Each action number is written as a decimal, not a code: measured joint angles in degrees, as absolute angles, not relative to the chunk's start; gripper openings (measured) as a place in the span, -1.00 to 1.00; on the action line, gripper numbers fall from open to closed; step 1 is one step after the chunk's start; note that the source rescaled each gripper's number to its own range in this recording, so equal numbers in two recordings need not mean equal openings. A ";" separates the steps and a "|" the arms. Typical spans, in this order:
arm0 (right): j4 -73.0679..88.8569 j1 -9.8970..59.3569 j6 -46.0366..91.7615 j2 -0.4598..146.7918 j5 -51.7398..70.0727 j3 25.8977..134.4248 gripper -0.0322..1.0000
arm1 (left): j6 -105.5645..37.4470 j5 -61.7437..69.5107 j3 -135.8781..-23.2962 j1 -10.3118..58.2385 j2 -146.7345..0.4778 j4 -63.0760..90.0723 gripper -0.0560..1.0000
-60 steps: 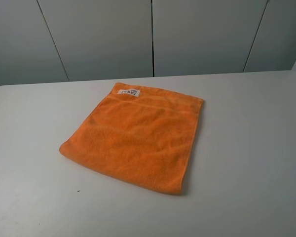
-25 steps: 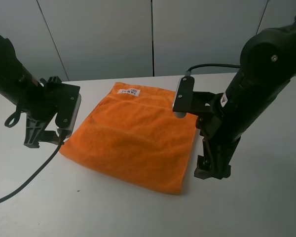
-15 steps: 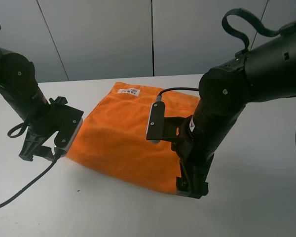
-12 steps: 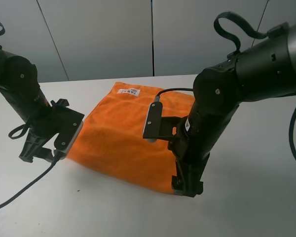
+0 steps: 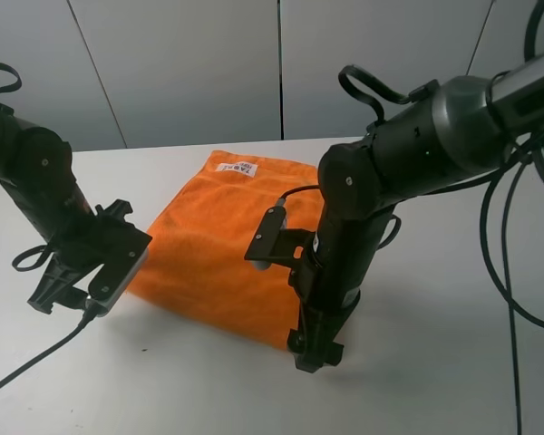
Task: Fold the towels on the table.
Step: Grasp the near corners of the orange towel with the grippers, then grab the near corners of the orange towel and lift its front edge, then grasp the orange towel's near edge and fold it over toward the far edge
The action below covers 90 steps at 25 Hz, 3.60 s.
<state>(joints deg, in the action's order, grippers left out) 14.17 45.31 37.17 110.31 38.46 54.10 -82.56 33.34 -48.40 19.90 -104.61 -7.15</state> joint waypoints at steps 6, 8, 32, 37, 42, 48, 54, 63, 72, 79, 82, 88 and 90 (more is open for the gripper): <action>14.17 45.31 37.17 110.63 38.46 54.10 1.00 | -83.80 28.90 -45.99 19.90 -104.61 -7.35 0.98; 14.17 45.31 37.17 110.63 38.46 54.10 1.00 | -83.92 28.65 -45.99 19.90 -104.61 -7.35 0.98; 14.17 45.31 33.77 111.37 36.06 54.10 1.00 | -89.93 26.43 -44.75 19.90 -107.44 -1.69 0.98; 12.45 45.71 32.95 112.67 35.35 54.32 1.00 | -89.93 26.22 -44.75 19.90 -107.44 -1.57 0.98; 8.21 46.74 29.36 112.94 35.00 54.62 1.00 | -89.99 26.11 -44.75 19.90 -107.44 -1.47 0.98; 3.97 49.01 27.53 113.35 34.92 54.62 1.00 | -89.99 26.01 -44.75 19.90 -107.44 -1.37 0.98; -3.61 51.19 18.18 113.75 34.77 54.76 1.00 | -88.61 25.67 -44.75 19.90 -107.44 -1.37 0.98; -4.17 51.32 15.65 113.85 34.88 54.76 0.90 | -87.70 25.10 -44.75 19.90 -107.44 0.00 0.97; -6.89 51.32 15.46 114.24 34.22 55.11 -0.93 | -83.87 20.70 -44.75 19.90 -107.91 0.31 -0.81; -7.04 51.32 15.59 114.24 34.34 55.22 -0.93 | -80.44 20.29 -44.75 19.90 -107.91 0.31 -0.88; -8.13 51.32 15.84 113.70 34.67 55.22 -0.93 | -76.63 20.02 -44.75 19.90 -107.79 0.31 -0.88; -13.04 51.32 15.84 108.93 37.32 54.68 -0.93 | -69.35 18.04 -44.17 19.90 -102.75 0.69 -0.89; -16.39 51.32 15.54 107.11 38.25 54.68 -0.93 | -67.47 17.79 -44.17 19.90 -100.20 2.09 -0.89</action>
